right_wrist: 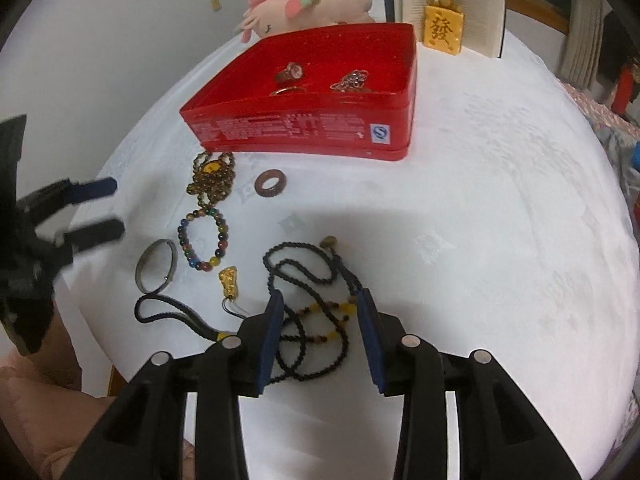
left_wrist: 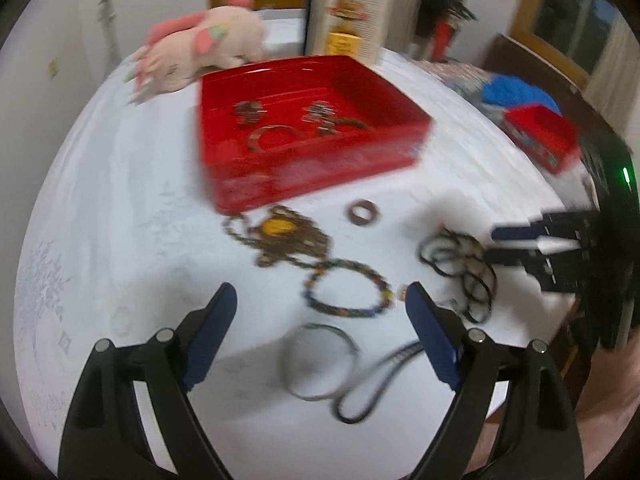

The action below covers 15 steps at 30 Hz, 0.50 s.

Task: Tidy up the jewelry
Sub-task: 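Withdraw both grippers from the box toward the black cord necklaces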

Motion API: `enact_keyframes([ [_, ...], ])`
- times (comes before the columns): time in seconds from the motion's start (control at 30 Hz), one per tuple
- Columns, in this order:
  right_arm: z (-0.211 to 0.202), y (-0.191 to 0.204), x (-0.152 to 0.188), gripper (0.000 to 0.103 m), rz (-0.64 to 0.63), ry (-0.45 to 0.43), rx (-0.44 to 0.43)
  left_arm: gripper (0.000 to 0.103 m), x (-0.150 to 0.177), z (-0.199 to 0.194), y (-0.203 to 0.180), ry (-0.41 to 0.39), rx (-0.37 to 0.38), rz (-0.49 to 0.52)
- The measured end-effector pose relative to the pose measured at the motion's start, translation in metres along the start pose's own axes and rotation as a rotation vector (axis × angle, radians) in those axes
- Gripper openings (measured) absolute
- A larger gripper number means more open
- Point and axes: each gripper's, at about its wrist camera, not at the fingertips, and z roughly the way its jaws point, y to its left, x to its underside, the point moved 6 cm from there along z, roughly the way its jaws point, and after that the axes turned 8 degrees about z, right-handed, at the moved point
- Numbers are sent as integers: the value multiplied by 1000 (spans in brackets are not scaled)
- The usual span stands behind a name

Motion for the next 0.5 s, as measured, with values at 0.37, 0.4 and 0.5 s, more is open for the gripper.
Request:
enact_keyframes([
  [0.37, -8, -13, 5, 39, 28, -3, -3, 79, 1, 42, -76, 64, 116, 220],
  [0.4, -8, -15, 5, 39, 32, 0, -6, 79, -1, 45, -81, 75, 144, 253],
  [0.5, -11, -18, 8, 40, 36, 2, -16, 79, 0, 54, -81, 115, 143, 268],
])
